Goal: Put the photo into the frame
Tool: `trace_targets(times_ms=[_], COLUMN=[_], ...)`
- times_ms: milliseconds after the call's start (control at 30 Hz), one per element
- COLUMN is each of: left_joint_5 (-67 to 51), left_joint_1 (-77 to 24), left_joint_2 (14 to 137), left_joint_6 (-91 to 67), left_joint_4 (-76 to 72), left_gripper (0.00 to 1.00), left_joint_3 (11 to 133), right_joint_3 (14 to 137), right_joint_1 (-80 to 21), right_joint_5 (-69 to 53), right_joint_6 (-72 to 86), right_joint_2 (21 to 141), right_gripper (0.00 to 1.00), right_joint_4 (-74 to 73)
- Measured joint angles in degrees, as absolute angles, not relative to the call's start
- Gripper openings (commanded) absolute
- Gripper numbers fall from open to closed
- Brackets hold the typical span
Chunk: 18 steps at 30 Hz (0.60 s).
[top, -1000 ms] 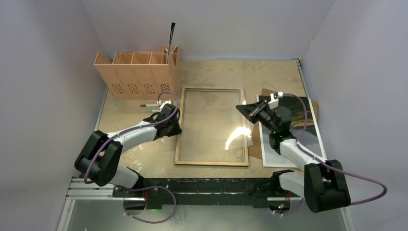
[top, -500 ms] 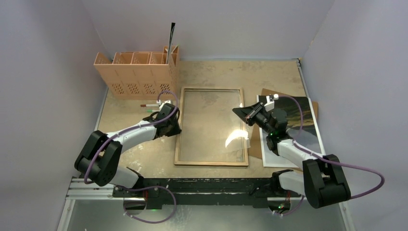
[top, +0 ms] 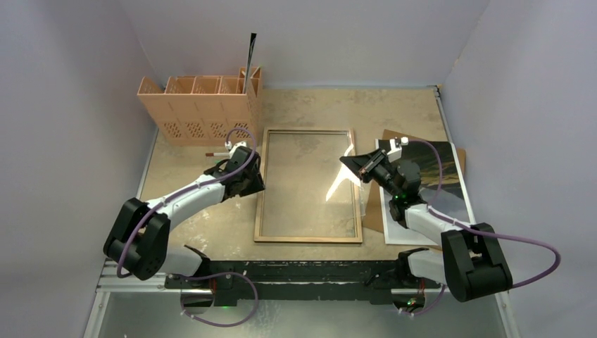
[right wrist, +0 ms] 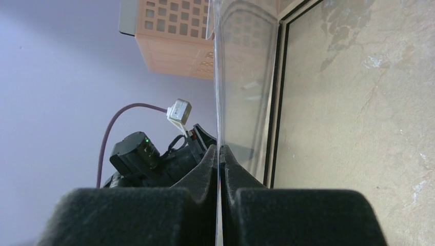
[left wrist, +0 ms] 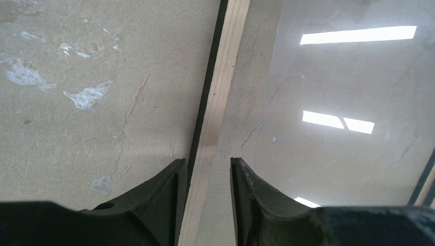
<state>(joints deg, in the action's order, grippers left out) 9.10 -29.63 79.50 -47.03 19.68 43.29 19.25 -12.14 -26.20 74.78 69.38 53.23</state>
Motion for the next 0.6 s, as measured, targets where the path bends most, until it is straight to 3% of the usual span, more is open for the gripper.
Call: trace_targets(times_ms=[600], left_joint_5=[12.9], left_joint_1=[-29.6], left_joint_2=[78.5], left_joint_6=[-47.0], left_joint_4=[21.9], left_gripper=[0.33], left_joint_3=[44.2], right_joint_3=[19.2], right_joint_1=[-13.2], right_joint_5=[-25.0], right_joint_6=[75.1], right_joint_2=[73.1], right_gripper=[0.0], right_joint_4=[56.3])
